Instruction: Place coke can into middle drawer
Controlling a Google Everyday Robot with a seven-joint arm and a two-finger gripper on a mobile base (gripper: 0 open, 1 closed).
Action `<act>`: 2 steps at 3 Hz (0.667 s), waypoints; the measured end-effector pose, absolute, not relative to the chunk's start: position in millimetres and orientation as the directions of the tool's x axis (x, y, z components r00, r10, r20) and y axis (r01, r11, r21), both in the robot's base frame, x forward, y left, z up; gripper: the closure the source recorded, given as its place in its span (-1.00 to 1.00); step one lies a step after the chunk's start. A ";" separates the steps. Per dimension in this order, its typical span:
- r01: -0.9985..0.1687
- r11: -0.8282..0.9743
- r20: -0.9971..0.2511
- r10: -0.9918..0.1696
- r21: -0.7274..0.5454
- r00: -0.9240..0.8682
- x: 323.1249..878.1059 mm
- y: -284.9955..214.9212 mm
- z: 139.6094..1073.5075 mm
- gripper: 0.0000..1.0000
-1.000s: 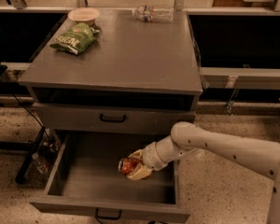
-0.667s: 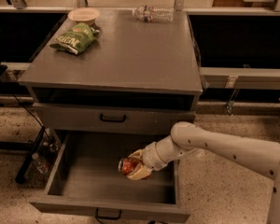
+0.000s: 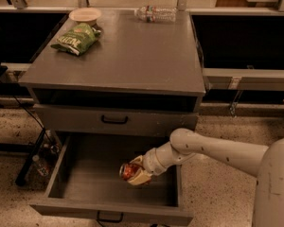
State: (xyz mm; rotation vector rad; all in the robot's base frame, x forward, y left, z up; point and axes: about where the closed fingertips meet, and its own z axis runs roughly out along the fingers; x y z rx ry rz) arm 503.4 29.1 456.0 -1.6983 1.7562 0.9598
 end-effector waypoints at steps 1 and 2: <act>-0.990 -0.026 -0.770 -0.631 0.138 -0.091 482.6 23.2 457.2 1.00; -0.990 -0.026 -0.771 -0.631 0.138 -0.091 482.6 23.3 457.0 1.00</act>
Offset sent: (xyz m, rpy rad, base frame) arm -0.0327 -0.0131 0.0024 -0.0064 -0.0056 -0.0177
